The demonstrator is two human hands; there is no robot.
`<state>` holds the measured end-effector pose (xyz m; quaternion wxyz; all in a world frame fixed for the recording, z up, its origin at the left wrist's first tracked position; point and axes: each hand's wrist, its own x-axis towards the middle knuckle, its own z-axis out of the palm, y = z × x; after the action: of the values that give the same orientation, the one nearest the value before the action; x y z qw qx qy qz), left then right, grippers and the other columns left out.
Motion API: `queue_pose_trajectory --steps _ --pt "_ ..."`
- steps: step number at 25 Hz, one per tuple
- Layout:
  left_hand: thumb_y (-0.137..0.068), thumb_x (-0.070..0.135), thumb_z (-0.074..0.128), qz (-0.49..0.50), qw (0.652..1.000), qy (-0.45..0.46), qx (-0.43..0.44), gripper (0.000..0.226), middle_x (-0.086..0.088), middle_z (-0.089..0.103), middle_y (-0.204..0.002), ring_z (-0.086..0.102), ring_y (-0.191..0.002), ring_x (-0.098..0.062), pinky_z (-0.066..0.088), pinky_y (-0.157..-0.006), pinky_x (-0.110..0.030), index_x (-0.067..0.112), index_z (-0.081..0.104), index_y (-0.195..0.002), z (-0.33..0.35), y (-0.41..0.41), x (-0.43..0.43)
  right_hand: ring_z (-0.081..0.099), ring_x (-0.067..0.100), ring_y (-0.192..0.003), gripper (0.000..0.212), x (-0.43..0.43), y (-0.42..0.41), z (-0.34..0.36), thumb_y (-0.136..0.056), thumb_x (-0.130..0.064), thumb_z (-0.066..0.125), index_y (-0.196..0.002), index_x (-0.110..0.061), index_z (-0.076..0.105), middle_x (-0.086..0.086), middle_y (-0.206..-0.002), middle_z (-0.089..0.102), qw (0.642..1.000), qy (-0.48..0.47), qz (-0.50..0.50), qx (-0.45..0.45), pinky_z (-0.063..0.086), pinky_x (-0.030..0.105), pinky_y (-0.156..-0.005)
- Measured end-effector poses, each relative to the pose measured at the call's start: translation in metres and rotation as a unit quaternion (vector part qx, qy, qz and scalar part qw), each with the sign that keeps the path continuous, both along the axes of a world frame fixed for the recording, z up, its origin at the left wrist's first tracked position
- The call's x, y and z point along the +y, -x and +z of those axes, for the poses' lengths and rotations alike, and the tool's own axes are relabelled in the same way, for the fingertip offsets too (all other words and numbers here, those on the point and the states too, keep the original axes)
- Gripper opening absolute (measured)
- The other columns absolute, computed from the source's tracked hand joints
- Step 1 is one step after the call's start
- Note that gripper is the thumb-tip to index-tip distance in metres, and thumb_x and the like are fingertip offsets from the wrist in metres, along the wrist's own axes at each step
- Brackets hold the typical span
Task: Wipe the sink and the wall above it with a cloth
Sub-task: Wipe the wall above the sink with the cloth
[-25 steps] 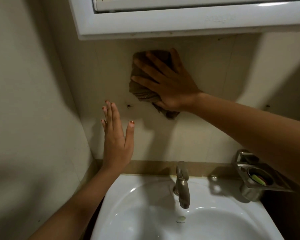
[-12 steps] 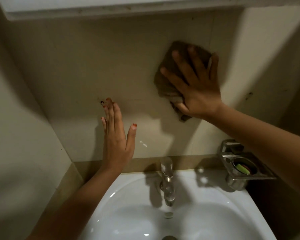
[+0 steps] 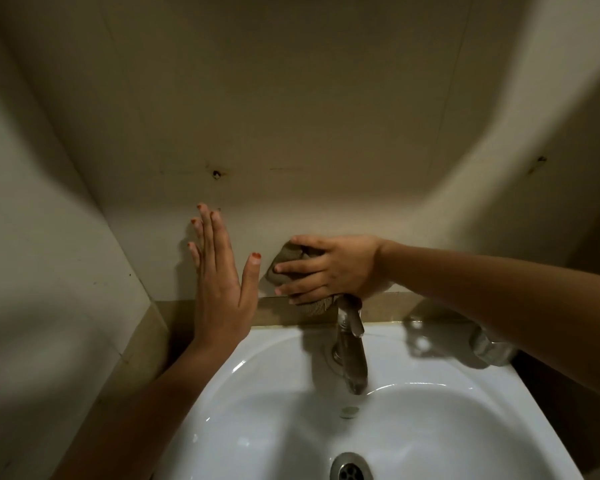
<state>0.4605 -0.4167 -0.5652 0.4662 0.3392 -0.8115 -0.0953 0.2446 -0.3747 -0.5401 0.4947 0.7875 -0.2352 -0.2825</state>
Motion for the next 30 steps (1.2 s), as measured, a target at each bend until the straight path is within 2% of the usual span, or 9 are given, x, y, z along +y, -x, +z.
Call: queue_pose_trajectory --steps 5,9,13,16,20,24,26,28,30 --pt "-0.092 0.043 0.027 -0.005 1.0 0.017 -0.016 0.071 0.004 -0.016 -0.15 -0.014 -0.141 -0.007 -0.018 -0.112 -0.013 0.011 -0.009 -0.144 0.012 0.004 0.011 0.021 0.025 -0.144 0.063 0.006 -0.004 0.016 -0.082 -0.054 0.056 -0.141 -0.04 0.037 -0.008 -0.154 0.029 0.999 0.045 0.008 -0.02 -0.013 0.063 -0.108" --pt "-0.092 0.042 0.029 -0.035 0.997 0.056 -0.025 0.072 0.003 -0.017 -0.148 -0.014 -0.14 -0.007 -0.018 -0.112 -0.014 0.011 -0.014 -0.141 0.041 0.034 0.028 0.021 0.03 -0.143 0.061 0.03 0.014 0.078 -0.085 -0.033 0.046 -0.144 -0.032 0.034 0.0 -0.156 0.026 0.977 0.128 -0.013 -0.173 -0.009 0.062 -0.107" --pt "-0.092 0.041 0.03 -0.073 0.994 0.077 -0.007 0.07 0.005 -0.016 -0.148 -0.015 -0.139 -0.007 -0.017 -0.111 -0.016 0.013 -0.011 -0.142 0.072 0.07 0.044 0.033 0.033 -0.138 0.054 0.05 0.032 0.108 -0.09 -0.035 0.047 -0.143 -0.029 0.039 0.004 -0.15 0.037 0.905 0.283 -0.029 -0.316 0.0 0.059 -0.109" --pt "-0.092 0.041 0.031 -0.084 0.991 0.101 -0.028 0.072 0.005 -0.015 -0.148 -0.015 -0.139 -0.007 -0.017 -0.112 -0.017 0.01 -0.007 -0.145 0.079 0.085 0.049 0.028 0.033 -0.14 0.059 0.052 0.031 0.086 -0.089 -0.035 0.054 -0.144 -0.028 0.034 0.007 -0.15 0.037 0.855 0.327 -0.041 -0.4 -0.001 0.055 -0.11" --pt "-0.091 0.041 0.035 -0.068 0.987 0.124 -0.078 0.076 -0.001 -0.011 -0.15 -0.013 -0.139 -0.009 -0.014 -0.114 -0.022 0.003 -0.002 -0.145 0.066 0.094 0.043 0.007 0.031 -0.141 0.074 0.049 0.019 0.039 -0.086 -0.043 0.057 -0.146 -0.03 0.016 0.007 -0.155 0.014 0.788 0.335 -0.126 -0.501 -0.007 0.058 -0.11" --pt "-0.092 0.053 0.026 -0.065 0.967 0.168 -0.179 0.077 -0.005 -0.008 -0.152 -0.021 -0.141 -0.008 -0.009 -0.116 -0.032 0.011 -0.01 -0.146 0.034 0.088 0.034 -0.017 0.029 -0.144 0.083 0.051 0.019 -0.026 -0.084 -0.052 0.056 -0.148 -0.034 0.007 0.002 -0.157 -0.012 0.788 0.333 -0.161 -0.492 -0.006 0.062 -0.108" --pt "-0.09 0.061 0.019 -0.1 0.953 0.176 -0.225 0.078 -0.003 -0.016 -0.153 -0.022 -0.141 -0.008 -0.013 -0.116 -0.03 0.019 -0.018 -0.145 0.02 0.082 0.03 -0.024 0.029 -0.142 0.094 0.052 0.021 -0.06 -0.082 -0.054 0.056 -0.148 -0.034 -0.008 0.003 -0.154 -0.029 0.794 0.331 -0.18 -0.478 -0.005 0.064 -0.107" --pt "-0.088 0.065 0.017 -0.129 0.941 0.19 -0.248 0.08 0.004 -0.026 -0.153 -0.021 -0.142 -0.01 -0.016 -0.116 -0.03 0.02 -0.018 -0.144 0.012 0.079 0.024 -0.025 0.03 -0.141 0.105 0.055 0.021 -0.088 -0.081 -0.054 0.06 -0.146 -0.033 -0.019 0.003 -0.152 -0.034 0.789 0.323 -0.199 -0.484 -0.006 0.065 -0.106" --pt "-0.088 0.064 0.016 -0.128 0.937 0.205 -0.254 0.079 0.008 -0.032 -0.151 -0.022 -0.142 -0.011 -0.016 -0.116 -0.03 0.019 -0.02 -0.144 0.009 0.078 0.019 -0.025 0.031 -0.141 0.107 0.057 0.019 -0.107 -0.08 -0.051 0.061 -0.145 -0.032 -0.021 0.003 -0.152 -0.034 0.779 0.323 -0.202 -0.498 -0.006 0.066 -0.106"
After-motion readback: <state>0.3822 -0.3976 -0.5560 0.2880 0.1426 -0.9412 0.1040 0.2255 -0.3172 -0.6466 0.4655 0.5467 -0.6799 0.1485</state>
